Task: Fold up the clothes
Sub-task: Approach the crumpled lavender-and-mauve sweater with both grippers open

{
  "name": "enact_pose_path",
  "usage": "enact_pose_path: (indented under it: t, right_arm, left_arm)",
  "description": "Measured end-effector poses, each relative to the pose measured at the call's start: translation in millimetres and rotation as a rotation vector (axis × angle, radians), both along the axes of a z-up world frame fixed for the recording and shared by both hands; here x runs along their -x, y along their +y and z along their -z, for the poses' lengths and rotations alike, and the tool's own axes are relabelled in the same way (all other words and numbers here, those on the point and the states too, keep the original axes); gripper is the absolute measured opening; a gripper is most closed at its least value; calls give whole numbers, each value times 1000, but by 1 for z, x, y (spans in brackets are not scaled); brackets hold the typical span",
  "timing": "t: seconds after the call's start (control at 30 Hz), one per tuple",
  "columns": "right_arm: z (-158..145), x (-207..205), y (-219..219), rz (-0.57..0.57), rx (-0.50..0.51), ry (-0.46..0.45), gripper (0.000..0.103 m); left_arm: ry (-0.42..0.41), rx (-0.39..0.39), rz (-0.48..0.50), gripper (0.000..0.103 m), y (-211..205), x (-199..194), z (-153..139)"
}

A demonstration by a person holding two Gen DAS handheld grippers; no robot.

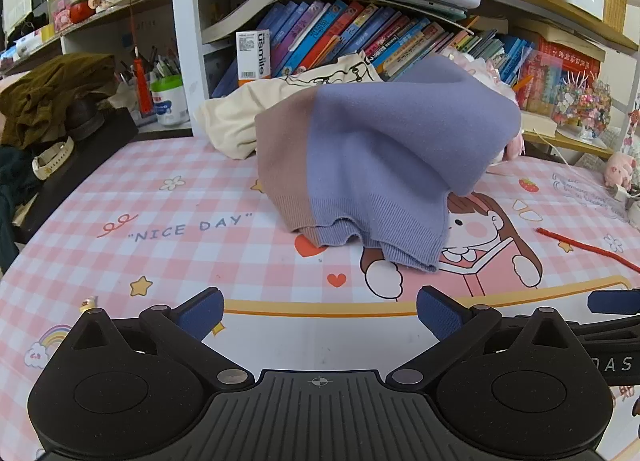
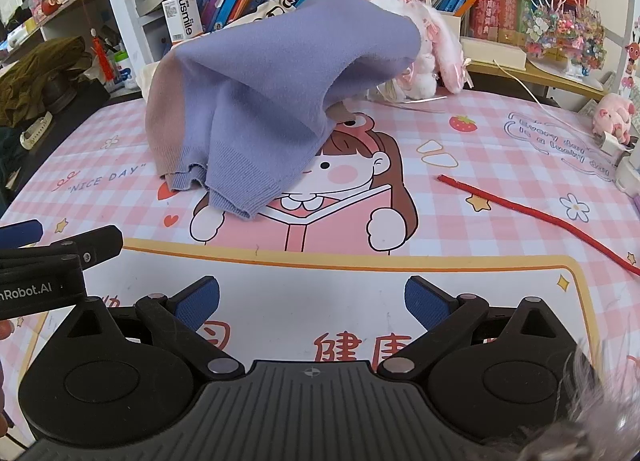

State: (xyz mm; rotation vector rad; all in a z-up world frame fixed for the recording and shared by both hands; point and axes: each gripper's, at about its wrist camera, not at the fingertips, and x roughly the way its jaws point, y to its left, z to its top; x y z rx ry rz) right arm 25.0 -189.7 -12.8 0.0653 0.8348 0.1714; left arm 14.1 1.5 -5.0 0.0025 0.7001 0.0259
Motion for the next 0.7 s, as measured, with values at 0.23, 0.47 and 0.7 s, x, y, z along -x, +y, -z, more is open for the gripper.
enact_pose_path:
  t: [0.23, 0.47, 0.7]
  right_arm:
    - [0, 0, -1, 0, -5, 5, 100]
    - [0, -1, -1, 0, -7, 9, 100]
    - [0, -1, -1, 0, -8, 10, 100]
  left_arm:
    - [4, 3, -5, 103, 1, 0, 0]
    - [-2, 9, 2, 103, 1, 1, 0]
    - [-3, 13, -4, 103, 2, 2, 0]
